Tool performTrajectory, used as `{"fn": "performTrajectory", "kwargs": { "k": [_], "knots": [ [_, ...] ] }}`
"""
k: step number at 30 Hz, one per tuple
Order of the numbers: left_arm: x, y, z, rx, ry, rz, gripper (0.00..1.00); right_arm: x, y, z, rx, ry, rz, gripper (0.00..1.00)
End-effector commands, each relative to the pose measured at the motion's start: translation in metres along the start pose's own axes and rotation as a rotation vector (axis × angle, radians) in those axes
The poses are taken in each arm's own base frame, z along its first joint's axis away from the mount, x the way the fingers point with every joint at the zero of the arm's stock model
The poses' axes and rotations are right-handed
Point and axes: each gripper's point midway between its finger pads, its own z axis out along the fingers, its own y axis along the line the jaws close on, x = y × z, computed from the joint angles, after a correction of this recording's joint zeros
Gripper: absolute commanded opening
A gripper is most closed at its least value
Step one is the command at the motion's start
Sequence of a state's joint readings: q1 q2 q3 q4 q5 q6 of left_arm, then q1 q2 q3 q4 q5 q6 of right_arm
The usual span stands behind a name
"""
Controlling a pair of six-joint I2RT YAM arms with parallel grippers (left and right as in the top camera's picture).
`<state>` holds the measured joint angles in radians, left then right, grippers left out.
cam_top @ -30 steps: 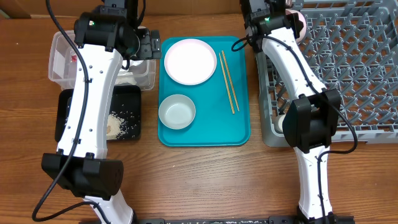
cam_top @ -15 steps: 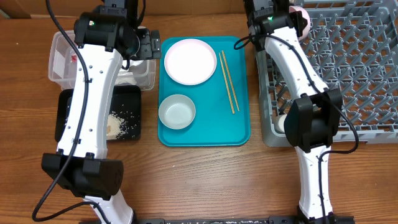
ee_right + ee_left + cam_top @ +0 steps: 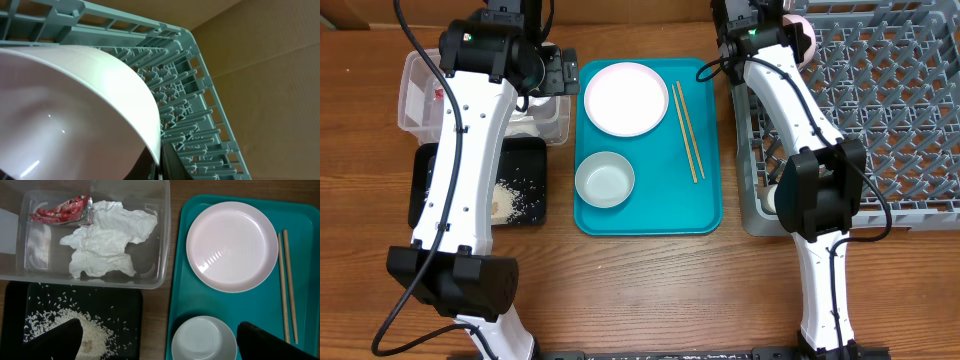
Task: Sort waste into correct bins and load items into the dishwasher
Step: 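Carry the pink bowl with the right gripper and stand it in the rack, then reach the right gripper back to the teal tray and grasp the grey bowl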
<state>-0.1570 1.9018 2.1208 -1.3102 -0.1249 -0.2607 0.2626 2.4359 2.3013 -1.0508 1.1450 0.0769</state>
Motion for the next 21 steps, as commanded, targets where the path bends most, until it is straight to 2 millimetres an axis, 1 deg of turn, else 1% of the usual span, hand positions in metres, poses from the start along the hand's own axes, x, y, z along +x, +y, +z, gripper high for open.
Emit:
{"fn": "performTrajectory", "kwargs": {
  "k": [1, 3, 7, 8, 9, 10, 14, 16, 20, 21],
  "knots": [
    [-0.005, 0.000, -0.011, 0.003, -0.034, -0.019, 1.00, 0.005, 0.015, -0.005, -0.030, 0.005, -0.033, 0.04],
    [-0.005, 0.000, -0.011, 0.003, -0.034, -0.019, 1.00, 0.007, 0.016, -0.008, -0.033, 0.008, -0.051, 0.05],
    [-0.005, 0.000, -0.011, 0.003, -0.034, -0.019, 1.00, 0.011, 0.020, -0.015, -0.040, 0.013, -0.093, 0.25],
    [-0.005, 0.000, -0.011, 0.003, -0.034, -0.019, 1.00, 0.011, 0.021, -0.017, -0.041, 0.012, -0.097, 0.31],
    [-0.005, 0.000, -0.011, 0.003, -0.034, -0.019, 1.00, 0.012, 0.024, -0.020, -0.051, 0.011, -0.103, 0.47],
    [-0.005, 0.000, -0.011, 0.003, -0.034, -0.019, 1.00, 0.014, 0.029, -0.023, -0.077, 0.015, -0.113, 0.52],
    [-0.005, 0.000, -0.011, 0.003, -0.034, -0.019, 1.00, 0.023, 0.054, -0.039, -0.200, 0.033, -0.156, 0.53],
    [-0.005, 0.000, -0.011, 0.003, -0.034, -0.019, 1.00, 0.026, 0.064, -0.047, -0.242, 0.035, -0.168, 0.57],
    [-0.005, 0.000, -0.011, 0.003, -0.034, -0.019, 1.00, 0.021, 0.065, -0.060, -0.264, 0.020, -0.140, 0.78],
    [-0.005, 0.000, -0.011, 0.003, -0.034, -0.019, 1.00, 0.019, 0.064, -0.063, -0.287, 0.019, -0.128, 0.81]
  ]
}}
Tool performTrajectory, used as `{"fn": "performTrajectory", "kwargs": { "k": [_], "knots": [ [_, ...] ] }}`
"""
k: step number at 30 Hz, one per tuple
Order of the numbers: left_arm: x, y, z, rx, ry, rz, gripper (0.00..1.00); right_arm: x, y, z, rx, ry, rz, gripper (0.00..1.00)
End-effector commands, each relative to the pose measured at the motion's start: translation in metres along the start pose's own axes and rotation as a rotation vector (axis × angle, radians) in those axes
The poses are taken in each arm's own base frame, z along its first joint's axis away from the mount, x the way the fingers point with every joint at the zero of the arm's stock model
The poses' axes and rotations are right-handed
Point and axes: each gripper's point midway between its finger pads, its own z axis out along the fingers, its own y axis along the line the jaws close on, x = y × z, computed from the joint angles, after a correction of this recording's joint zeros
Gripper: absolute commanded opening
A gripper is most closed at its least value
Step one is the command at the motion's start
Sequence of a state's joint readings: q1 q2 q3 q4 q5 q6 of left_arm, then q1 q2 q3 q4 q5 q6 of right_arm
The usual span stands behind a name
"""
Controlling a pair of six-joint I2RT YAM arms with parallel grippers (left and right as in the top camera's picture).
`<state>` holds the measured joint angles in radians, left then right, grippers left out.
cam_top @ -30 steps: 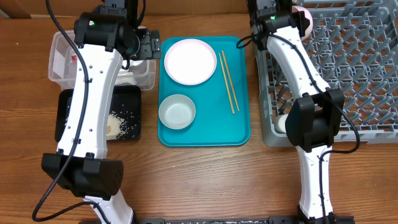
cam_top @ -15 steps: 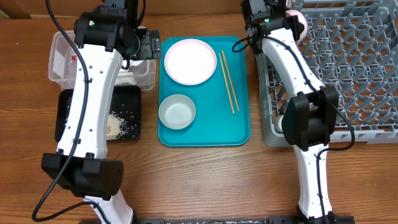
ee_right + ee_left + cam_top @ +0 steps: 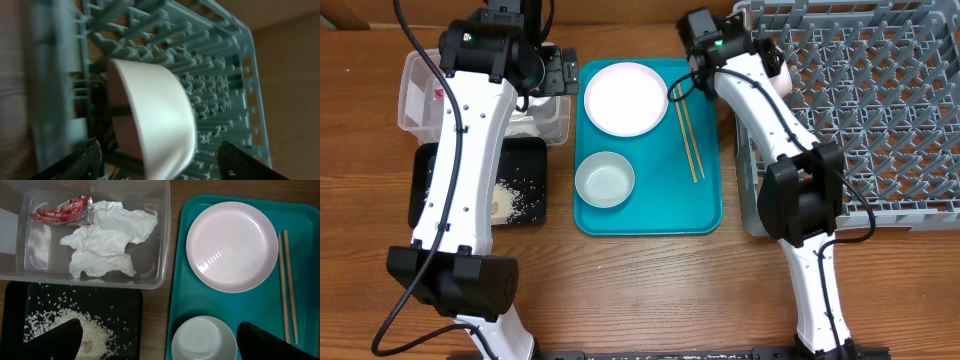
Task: Sort waste into correct bins and load items into the dishwasher
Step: 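Reach the right gripper back to the teal tray and grasp the grey bowl, then carry the grey bowl with the right gripper and set it in the rack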
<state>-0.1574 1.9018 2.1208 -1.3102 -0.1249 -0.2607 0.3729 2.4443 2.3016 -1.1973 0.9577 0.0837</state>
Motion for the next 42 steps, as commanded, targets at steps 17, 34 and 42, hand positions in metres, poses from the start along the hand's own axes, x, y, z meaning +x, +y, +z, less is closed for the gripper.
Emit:
{"fn": "performTrajectory", "kwargs": {
  "k": [17, 34, 42],
  "knots": [
    [-0.005, 0.000, -0.011, 0.003, -0.033, -0.019, 1.00, 0.004, 0.091, -0.202, -1.324, 0.158, 0.131, 0.95],
    [-0.005, 0.000, -0.011, 0.003, -0.034, -0.019, 1.00, 0.133, 0.213, -0.188, -1.141, 0.587, 0.179, 0.49],
    [-0.005, 0.000, -0.011, 0.003, -0.034, -0.019, 1.00, 0.137, 0.211, -0.172, -1.056, 0.579, 0.208, 0.04]
  ]
}}
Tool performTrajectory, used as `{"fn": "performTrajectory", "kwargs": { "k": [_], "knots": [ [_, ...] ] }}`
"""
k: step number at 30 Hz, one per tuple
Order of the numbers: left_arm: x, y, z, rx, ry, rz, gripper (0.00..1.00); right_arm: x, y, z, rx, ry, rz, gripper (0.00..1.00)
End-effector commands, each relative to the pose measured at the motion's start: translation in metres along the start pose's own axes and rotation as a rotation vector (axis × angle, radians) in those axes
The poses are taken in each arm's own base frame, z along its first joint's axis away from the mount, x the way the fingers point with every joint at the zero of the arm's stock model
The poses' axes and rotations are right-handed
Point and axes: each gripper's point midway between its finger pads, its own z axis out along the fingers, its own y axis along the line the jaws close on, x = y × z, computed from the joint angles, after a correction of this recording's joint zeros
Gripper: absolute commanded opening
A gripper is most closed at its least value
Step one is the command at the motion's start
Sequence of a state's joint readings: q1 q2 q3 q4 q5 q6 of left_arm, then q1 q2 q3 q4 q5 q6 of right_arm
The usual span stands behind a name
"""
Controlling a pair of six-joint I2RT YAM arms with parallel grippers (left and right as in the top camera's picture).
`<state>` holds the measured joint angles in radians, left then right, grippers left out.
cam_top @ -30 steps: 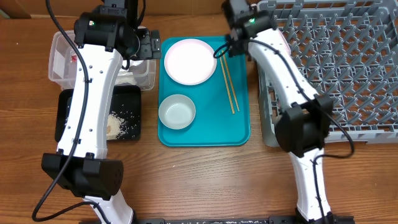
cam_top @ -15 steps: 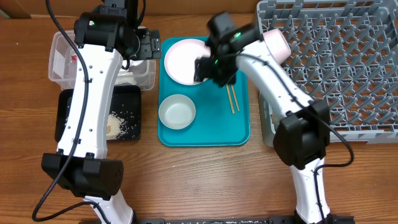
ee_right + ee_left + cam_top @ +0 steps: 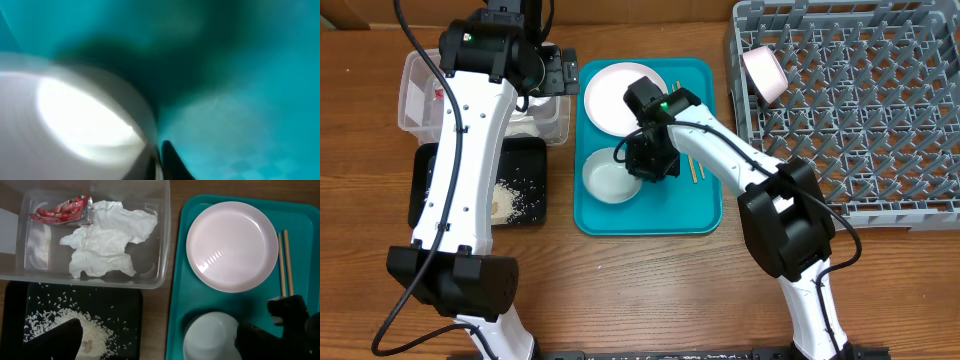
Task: Sort waste into correct bins and load items into the dishwasher
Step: 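Carry the grey bowl with the right gripper and set it in the rack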
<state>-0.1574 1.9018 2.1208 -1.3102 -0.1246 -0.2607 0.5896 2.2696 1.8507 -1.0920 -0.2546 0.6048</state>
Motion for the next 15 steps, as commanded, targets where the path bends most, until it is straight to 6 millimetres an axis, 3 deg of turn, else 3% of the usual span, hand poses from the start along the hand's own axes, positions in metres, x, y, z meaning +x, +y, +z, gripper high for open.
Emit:
{"fn": "performTrajectory", "kwargs": {
  "k": [1, 4, 8, 12, 15],
  "knots": [
    [-0.005, 0.000, -0.011, 0.003, -0.034, -0.019, 1.00, -0.008, -0.008, 0.000, 0.033, -0.031, 0.023, 0.04],
    [-0.005, 0.000, -0.011, 0.003, -0.034, -0.019, 1.00, -0.010, -0.016, -0.006, 0.040, -0.025, 0.029, 0.04],
    [-0.005, 0.000, -0.011, 0.003, -0.034, -0.019, 1.00, -0.018, -0.026, -0.035, 0.036, -0.043, 0.005, 0.04],
    [-0.005, 0.000, -0.011, 0.003, -0.034, -0.019, 1.00, -0.033, -0.050, -0.105, 0.080, -0.163, 0.028, 0.04],
    [-0.005, 0.001, -0.011, 0.002, -0.034, -0.019, 1.00, -0.036, -0.078, -0.178, 0.145, -0.313, 0.061, 0.04]
  ]
}}
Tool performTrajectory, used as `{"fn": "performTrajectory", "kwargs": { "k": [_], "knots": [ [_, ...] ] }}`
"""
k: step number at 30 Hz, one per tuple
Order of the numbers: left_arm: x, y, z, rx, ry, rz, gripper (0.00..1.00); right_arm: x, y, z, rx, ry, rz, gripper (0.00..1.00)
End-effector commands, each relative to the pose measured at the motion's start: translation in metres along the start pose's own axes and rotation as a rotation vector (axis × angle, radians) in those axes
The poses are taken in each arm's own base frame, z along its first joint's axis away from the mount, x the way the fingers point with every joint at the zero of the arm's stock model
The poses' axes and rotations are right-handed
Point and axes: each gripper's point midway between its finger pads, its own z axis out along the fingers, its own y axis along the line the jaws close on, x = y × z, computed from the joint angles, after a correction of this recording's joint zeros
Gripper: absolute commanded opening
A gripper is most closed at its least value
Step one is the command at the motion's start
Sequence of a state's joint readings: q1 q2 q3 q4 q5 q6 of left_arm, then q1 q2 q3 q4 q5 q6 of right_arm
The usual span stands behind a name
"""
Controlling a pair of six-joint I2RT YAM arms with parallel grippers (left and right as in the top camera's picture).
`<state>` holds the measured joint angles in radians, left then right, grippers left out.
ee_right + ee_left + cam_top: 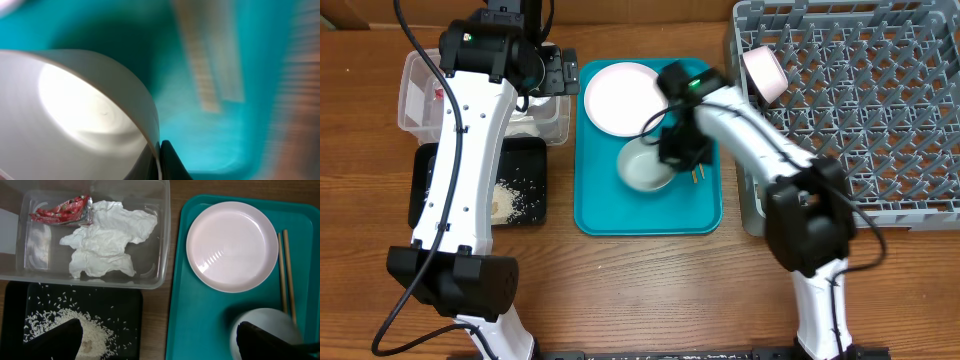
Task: Sort waste into correct bins and load items into the dishwasher
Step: 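Carry the grey bowl with the right gripper and set it in the rack, then move the right gripper back over the teal tray toward the white plate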
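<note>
A white bowl [642, 170] hangs tilted over the teal tray [650, 215], and my right gripper [670, 158] is shut on its rim. In the right wrist view the rim of the bowl [75, 115] is pinched between the fingers of that gripper [160, 150]. A pink plate [623, 98] lies at the tray's far end, with chopsticks [285, 265] beside it. A pink bowl [762, 72] stands in the grey dish rack [860, 110]. My left gripper [157, 342] hangs open above the clear bin [165, 240].
The clear bin holds crumpled white tissue [107, 237] and a red wrapper [62, 209]. A black tray [425, 195] with spilled rice [75, 325] lies in front of the bin. The dish rack fills the right side of the table.
The white bowl has shifted to the right across the tray with my right gripper still shut on its rim, and now covers part of the chopsticks. The left arm has not moved.
First my right gripper was at the rack's near corner with the pink bowl's rim between its fingers. Then it was open beside that bowl, left standing in the rack. Later it was shut on the white bowl on the tray, which now sits further right.
</note>
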<state>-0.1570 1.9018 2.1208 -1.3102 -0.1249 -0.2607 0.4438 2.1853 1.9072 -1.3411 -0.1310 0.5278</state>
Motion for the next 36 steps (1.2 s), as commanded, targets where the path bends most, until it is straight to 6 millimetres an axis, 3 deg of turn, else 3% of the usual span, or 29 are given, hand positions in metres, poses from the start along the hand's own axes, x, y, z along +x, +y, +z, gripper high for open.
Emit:
{"fn": "performTrajectory", "kwargs": {
  "k": [1, 7, 10, 12, 17, 27, 36],
  "knots": [
    [-0.005, 0.000, -0.011, 0.003, -0.034, -0.019, 1.00, -0.025, -0.032, -0.130, 0.006, -0.347, 0.017, 0.04],
    [-0.005, 0.000, -0.011, 0.003, -0.034, -0.019, 1.00, -0.012, -0.130, -0.251, 0.259, -0.733, 0.217, 0.04],
    [-0.005, 0.000, -0.011, 0.003, -0.034, -0.019, 1.00, 0.003, -0.174, -0.287, 0.452, -0.867, 0.355, 0.04],
    [-0.005, 0.000, -0.011, 0.003, -0.034, -0.019, 1.00, 0.010, -0.191, -0.296, 0.572, -0.899, 0.391, 0.04],
    [-0.005, 0.000, -0.011, 0.003, -0.034, -0.019, 1.00, 0.004, -0.205, -0.278, 0.731, -0.861, 0.370, 0.04],
    [-0.005, 0.000, -0.011, 0.003, -0.034, -0.019, 1.00, -0.027, -0.228, -0.213, 1.075, -0.882, 0.358, 0.04],
    [-0.005, 0.000, -0.011, 0.003, -0.034, -0.019, 1.00, -0.038, -0.227, -0.165, 1.014, -0.898, 0.388, 0.04]
  ]
}}
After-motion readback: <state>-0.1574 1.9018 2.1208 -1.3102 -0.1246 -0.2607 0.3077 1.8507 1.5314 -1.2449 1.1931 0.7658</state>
